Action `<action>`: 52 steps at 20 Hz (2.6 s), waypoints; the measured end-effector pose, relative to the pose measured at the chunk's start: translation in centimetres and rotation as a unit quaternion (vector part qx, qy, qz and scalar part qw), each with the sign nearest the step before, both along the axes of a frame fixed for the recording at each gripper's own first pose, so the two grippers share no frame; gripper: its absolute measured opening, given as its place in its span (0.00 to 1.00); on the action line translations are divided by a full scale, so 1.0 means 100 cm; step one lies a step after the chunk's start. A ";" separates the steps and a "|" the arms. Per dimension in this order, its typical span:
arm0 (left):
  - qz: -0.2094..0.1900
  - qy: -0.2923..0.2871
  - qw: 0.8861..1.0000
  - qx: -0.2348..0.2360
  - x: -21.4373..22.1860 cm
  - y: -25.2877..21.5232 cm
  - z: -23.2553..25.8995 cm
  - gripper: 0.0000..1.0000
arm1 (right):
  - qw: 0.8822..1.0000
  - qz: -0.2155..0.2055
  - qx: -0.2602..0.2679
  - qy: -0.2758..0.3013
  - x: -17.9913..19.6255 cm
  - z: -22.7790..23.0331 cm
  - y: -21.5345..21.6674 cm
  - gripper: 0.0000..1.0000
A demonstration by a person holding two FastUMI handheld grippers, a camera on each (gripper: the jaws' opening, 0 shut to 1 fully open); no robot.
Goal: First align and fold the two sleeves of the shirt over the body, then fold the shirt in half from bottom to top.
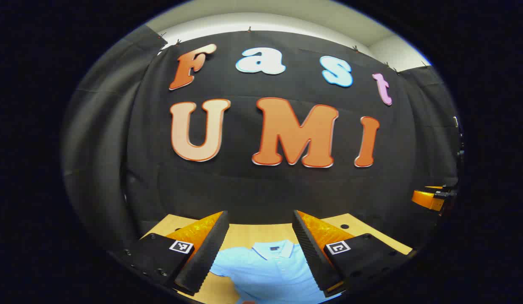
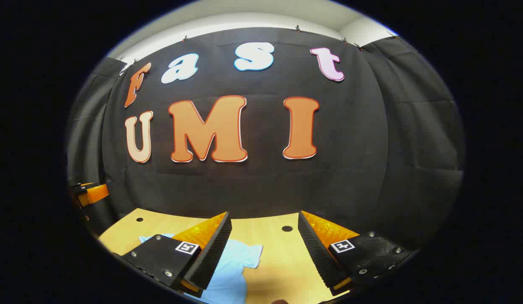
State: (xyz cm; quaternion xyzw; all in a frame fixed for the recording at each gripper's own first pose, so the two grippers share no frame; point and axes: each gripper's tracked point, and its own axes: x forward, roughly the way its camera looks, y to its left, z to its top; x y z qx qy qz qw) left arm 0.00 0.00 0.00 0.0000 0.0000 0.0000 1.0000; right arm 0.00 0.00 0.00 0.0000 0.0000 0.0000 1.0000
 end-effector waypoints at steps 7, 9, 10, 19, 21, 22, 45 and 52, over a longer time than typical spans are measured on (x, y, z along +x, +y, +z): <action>0.054 -0.004 0.998 -0.016 0.012 0.096 -0.002 0.95 | 0.999 0.022 0.026 -0.002 0.008 0.008 0.071 0.97; 0.057 -0.006 0.998 -0.013 0.013 0.100 -0.002 0.98 | 0.999 0.022 0.029 0.002 0.012 0.005 0.075 1.00; 0.057 -0.005 0.998 -0.011 0.014 0.099 -0.002 0.98 | 0.999 0.020 0.026 0.006 0.014 0.003 0.075 0.97; 0.077 0.001 0.997 -0.009 0.034 0.080 -0.004 0.98 | 0.998 0.032 0.013 0.056 0.053 -0.014 0.054 0.98; 0.084 0.002 0.996 -0.010 0.040 0.074 -0.006 0.98 | 0.997 0.032 0.012 0.068 0.066 -0.019 0.045 0.97; 0.089 0.003 0.996 -0.015 0.042 0.072 -0.007 0.98 | 0.996 0.036 0.015 0.080 0.071 -0.025 0.042 0.97; 0.106 0.028 0.994 0.010 0.077 0.106 -0.028 0.98 | 0.862 0.003 -0.003 0.506 0.198 -0.265 -0.005 0.98; 0.117 0.037 0.992 0.016 0.079 0.118 -0.034 0.98 | 0.818 -0.023 0.009 0.574 0.205 -0.320 -0.012 0.98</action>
